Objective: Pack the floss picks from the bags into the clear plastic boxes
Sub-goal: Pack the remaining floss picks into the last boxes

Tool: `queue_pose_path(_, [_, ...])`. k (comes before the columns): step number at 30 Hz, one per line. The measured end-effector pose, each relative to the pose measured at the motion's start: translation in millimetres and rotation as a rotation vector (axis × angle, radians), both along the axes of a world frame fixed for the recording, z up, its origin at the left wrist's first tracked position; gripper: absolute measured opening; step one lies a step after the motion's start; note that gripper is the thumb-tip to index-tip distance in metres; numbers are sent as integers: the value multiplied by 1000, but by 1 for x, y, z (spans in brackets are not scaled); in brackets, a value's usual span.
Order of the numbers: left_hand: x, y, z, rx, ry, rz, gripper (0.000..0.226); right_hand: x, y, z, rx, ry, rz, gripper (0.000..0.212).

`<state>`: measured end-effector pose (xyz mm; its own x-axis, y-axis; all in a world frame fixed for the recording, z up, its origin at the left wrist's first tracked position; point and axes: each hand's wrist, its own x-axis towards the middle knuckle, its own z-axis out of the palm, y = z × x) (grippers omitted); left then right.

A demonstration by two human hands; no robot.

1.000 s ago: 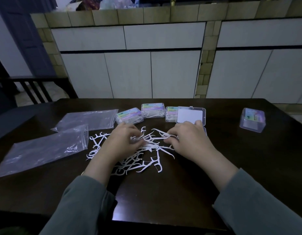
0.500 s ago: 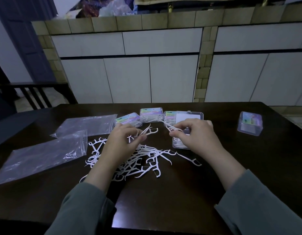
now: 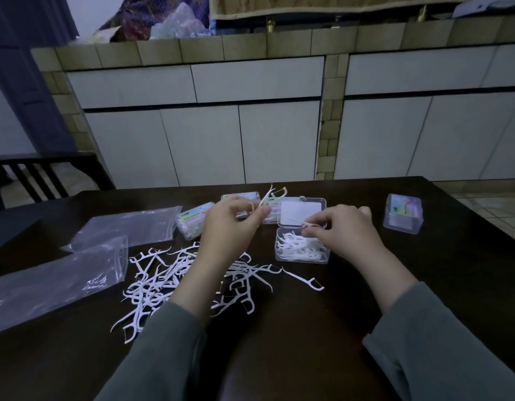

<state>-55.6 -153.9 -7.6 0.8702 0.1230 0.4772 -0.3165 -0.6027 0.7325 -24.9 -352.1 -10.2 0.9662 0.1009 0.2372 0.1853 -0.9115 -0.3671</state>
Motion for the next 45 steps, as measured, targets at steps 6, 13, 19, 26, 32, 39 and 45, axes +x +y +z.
queue_pose_path(6, [22, -34, 5, -196, 67, -88, 19, 3, -6, -1, -40, 61, 24, 41])
queue_pose_path(13, [23, -38, -12, -182, 120, -71, 18, 2, -21, -4, 24, 86, 37, 58])
queue_pose_path(19, [18, -42, -14, -124, 15, -123, 17, -2, -26, -4, -49, 233, 72, 86])
queue_pose_path(26, [25, -48, -16, 709, 51, -81, 27, -4, -31, -6, 27, 312, 107, 79])
queue_pose_path(32, [21, -42, -13, 560, 165, -114, 34, -1, -33, -11, 74, 308, 116, 76])
queue_pose_path(39, [24, -40, -13, 575, 263, -210, 17, 1, -33, -15, 96, 309, 111, 77])
queue_pose_path(45, [26, -38, -9, 678, 276, -198, 18, 1, -34, -17, 115, 317, 124, 79])
